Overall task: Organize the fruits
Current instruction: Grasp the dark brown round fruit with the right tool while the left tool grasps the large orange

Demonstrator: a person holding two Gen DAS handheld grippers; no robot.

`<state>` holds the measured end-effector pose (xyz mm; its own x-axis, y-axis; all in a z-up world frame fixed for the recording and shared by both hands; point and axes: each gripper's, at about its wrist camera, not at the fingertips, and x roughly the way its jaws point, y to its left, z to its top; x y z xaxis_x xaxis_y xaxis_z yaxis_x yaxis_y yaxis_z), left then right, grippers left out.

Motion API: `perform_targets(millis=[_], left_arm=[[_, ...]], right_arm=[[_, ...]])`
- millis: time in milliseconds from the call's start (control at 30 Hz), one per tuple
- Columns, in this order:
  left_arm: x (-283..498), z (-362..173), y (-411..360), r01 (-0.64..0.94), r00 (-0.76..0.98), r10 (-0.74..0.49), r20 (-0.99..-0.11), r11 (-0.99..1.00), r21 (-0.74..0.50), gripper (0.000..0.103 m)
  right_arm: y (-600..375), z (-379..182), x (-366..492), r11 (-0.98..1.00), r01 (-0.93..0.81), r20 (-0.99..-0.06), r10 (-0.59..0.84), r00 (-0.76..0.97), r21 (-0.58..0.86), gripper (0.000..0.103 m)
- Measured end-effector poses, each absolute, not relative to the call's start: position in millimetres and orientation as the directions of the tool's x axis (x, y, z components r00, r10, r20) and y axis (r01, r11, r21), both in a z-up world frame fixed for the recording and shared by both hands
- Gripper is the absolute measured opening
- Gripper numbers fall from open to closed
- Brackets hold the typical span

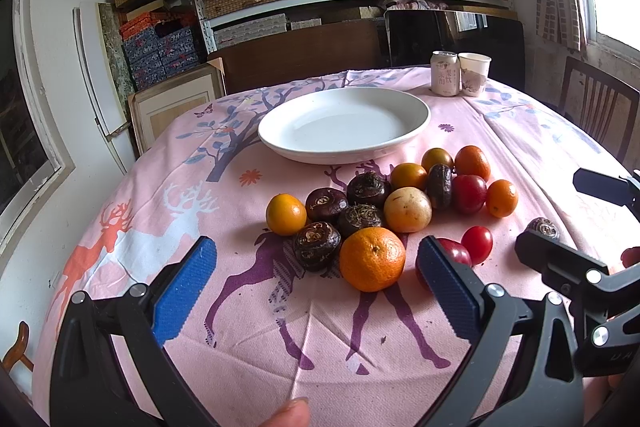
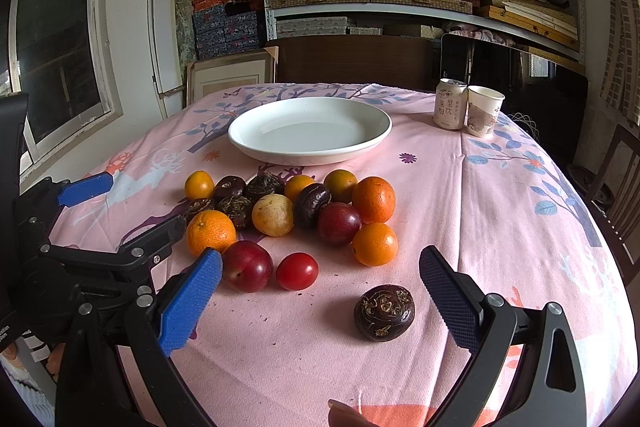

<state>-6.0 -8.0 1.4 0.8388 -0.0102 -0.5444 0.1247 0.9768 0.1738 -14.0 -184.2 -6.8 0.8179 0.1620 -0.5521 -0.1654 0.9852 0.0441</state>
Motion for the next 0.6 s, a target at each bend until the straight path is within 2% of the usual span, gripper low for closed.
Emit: perform_targets(millis=[200,367,500,600], left_arm=[[-1.8,-4.7,-10.4,0.153,0.809,-0.03,-0.587,0.975,0.16,0.099],[12.8,-21.8,-3.0,0.189,0.725,-0.079,-0.684,0.978,0.088,0.099],[28.6,-42.2,2.1,0.213,0.612,-0.117,-0.782,0.977,0.02,0.099],[40.0,-58.9,3.5,0.21,0.526,-0.109,-0.843,0.978,0.004,0.099]], right_arm=[[-181.1,-13.4,-8.8,0.983,-0.174,-0.59,0.174,0.789,0.058,0.1],[-185.3,-25.7,-0.8,0.98,-0.184,-0.666,0.184,0.723,0.072,0.1],[-186.9,-43.5,7.1,0.981,-0.194,-0.755,0.146,0.639,0.026,0.1],[-195.5,-55.2,15.7,0.98,-0.191,-0.802,0.151,0.578,0.047,0.1]])
